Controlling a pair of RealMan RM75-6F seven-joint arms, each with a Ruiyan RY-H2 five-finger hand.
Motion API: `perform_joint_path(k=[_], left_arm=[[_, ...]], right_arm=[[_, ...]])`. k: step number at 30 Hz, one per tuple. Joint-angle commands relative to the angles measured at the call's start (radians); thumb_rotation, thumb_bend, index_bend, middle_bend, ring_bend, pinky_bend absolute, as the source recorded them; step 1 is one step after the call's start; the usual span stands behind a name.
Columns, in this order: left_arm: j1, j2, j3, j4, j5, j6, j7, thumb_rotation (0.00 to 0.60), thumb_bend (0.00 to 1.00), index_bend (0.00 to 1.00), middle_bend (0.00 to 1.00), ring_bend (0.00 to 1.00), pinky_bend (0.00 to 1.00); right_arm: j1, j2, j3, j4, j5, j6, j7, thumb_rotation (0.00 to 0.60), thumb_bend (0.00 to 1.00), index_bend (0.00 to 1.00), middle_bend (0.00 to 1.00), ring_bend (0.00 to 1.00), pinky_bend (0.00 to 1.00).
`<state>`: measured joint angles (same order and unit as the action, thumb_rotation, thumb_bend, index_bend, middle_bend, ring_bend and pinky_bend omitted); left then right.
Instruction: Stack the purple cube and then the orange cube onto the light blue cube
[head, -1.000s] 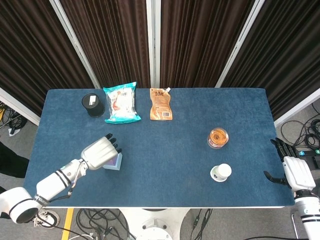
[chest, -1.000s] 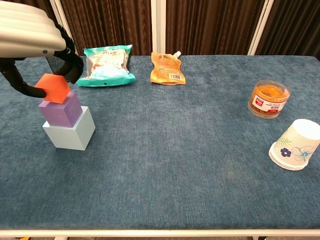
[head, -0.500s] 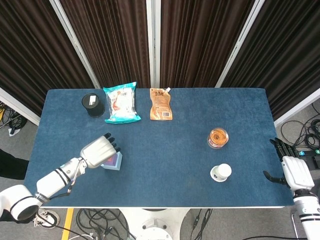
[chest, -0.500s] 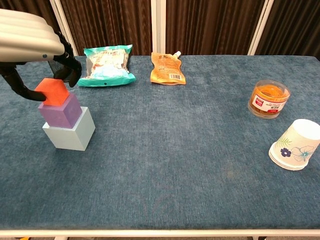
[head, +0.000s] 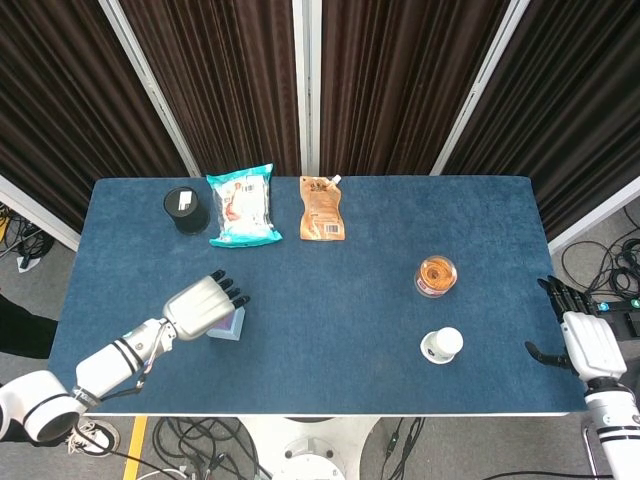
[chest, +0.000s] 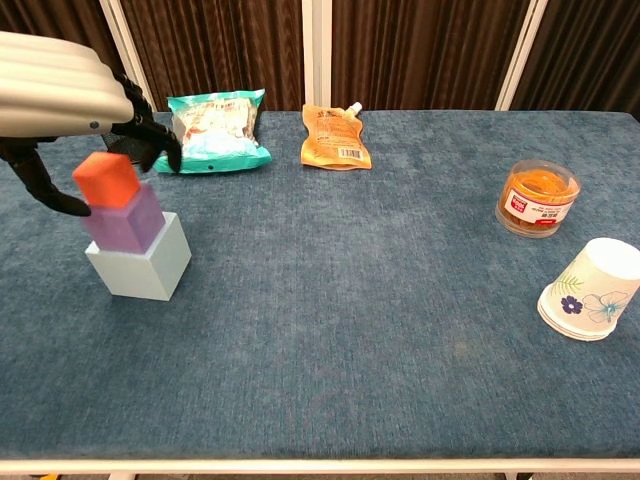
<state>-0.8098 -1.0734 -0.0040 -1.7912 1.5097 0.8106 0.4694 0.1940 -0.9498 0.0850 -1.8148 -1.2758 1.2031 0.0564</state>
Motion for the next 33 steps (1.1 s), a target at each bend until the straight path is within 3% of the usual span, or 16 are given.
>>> perform_joint_path(k=[1, 8, 13, 20, 24, 33], left_arm=[[0.003, 0.008, -0.004, -0.01, -0.008, 0.006, 0.003, 0.6, 0.1, 0.18, 0.35, 0.26, 0.25], [0.022, 0.053, -0.006, -0.062, -0.053, 0.023, 0.051, 0.6, 0.08, 0.15, 0.33, 0.24, 0.24], [0.069, 0.1, 0.01, -0.089, -0.144, 0.064, 0.145, 0.6, 0.07, 0.15, 0.27, 0.21, 0.24], [0.229, 0.069, -0.001, -0.023, -0.285, 0.359, 0.3, 0.6, 0.06, 0.15, 0.22, 0.18, 0.24], [0.323, 0.004, -0.018, 0.068, -0.276, 0.533, 0.259, 0.6, 0.07, 0.15, 0.22, 0.17, 0.24], [0.477, -0.119, -0.03, 0.153, -0.251, 0.719, 0.05, 0.6, 0.07, 0.15, 0.22, 0.16, 0.24]], right_arm=[[0.0, 0.0, 0.0, -0.001, 0.0, -0.001, 0.0, 0.6, 0.15, 0.0, 0.0, 0.0, 0.0], [-0.001, 0.003, -0.004, -0.002, -0.008, -0.002, 0.005, 0.6, 0.15, 0.0, 0.0, 0.0, 0.0], [-0.003, 0.008, -0.007, -0.002, -0.016, 0.0, 0.013, 0.6, 0.15, 0.0, 0.0, 0.0, 0.0], [-0.011, 0.017, -0.006, -0.001, -0.024, 0.013, 0.034, 0.6, 0.15, 0.0, 0.0, 0.0, 0.0], [-0.012, 0.016, -0.007, -0.003, -0.028, 0.015, 0.031, 0.6, 0.15, 0.0, 0.0, 0.0, 0.0], [-0.013, 0.014, -0.007, -0.007, -0.032, 0.02, 0.028, 0.6, 0.15, 0.0, 0.0, 0.0, 0.0]])
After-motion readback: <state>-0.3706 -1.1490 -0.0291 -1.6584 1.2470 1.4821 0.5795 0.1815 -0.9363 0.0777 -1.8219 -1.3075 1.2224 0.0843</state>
